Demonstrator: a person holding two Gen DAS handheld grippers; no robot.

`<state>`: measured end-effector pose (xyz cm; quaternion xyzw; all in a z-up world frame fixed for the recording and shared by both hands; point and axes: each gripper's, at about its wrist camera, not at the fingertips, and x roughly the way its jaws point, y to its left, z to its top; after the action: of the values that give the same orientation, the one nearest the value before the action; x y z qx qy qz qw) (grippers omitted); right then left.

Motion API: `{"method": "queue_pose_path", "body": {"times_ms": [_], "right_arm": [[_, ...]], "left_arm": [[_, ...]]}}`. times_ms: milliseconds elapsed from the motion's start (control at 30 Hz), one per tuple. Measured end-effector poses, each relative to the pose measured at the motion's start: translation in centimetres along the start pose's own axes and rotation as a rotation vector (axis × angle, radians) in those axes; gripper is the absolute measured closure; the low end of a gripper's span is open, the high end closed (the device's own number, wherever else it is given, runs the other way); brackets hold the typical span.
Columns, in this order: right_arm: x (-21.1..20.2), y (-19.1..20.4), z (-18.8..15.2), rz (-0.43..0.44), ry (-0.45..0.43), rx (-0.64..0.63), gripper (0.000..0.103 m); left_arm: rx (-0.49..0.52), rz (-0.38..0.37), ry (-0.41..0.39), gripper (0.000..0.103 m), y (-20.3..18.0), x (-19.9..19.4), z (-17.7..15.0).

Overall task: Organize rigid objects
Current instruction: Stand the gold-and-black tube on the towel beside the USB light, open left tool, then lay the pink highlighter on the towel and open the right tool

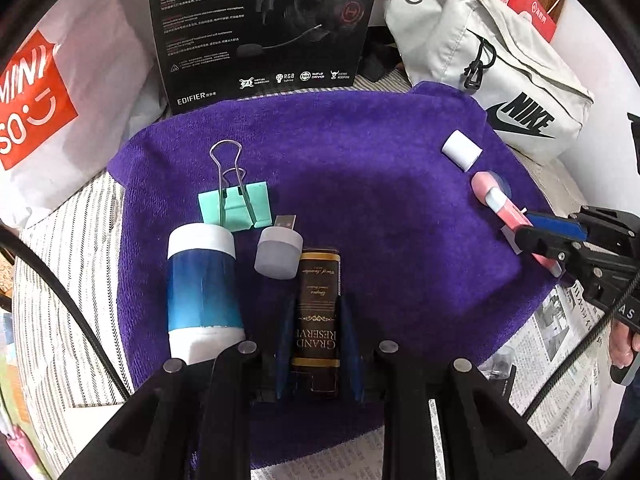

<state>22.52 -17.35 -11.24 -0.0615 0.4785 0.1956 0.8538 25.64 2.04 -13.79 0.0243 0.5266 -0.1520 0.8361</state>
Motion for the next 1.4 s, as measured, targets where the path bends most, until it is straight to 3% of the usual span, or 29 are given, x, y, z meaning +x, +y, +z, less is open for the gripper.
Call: {"method": "queue_pose_path", "body": {"times_ms": [133,267,500,867,1133,1267,1400], "right_arm": [[0.4,-0.1,0.4,-0.005,0.003,0.006,0.086],[0.9,-0.1,0.9,-0.012,0.002,0.010,0.086],[2.7,0.1,2.0,-0.042,0.011,0.006,0.086],[5.6,0.5,3.1,-0.111,0.035,-0.017,0.086],[5.8,0.4,3.1,-0.097,0.027,-0.024,0.086],[5.4,0.1,2.9,-0.027,0.029,-0.012,0.061],[3.6,0.0,2.5,-0.034,0.003,-0.012,0.061]], "left_arm": [[-0.005,0.002,0.006,0.078,-0.2,-0.2,-0.3],[-0.024,-0.012,0.002,0.062,-0.2,-0.8,-0.9],[-0.012,0.022,-0.042,0.046,-0.5,-3.8,-2.0],[-0.034,0.055,-0.081,0.045,0.3,-6.5,-3.6],[-0.059,0.056,-0.082,0.044,1.1,-7.1,-4.8],[-0.063,0.045,-0.088,0.044,1.1,-7.4,-5.6],[-0.056,0.038,-0.087,0.044,0.8,-7.6,-6.6]]}}
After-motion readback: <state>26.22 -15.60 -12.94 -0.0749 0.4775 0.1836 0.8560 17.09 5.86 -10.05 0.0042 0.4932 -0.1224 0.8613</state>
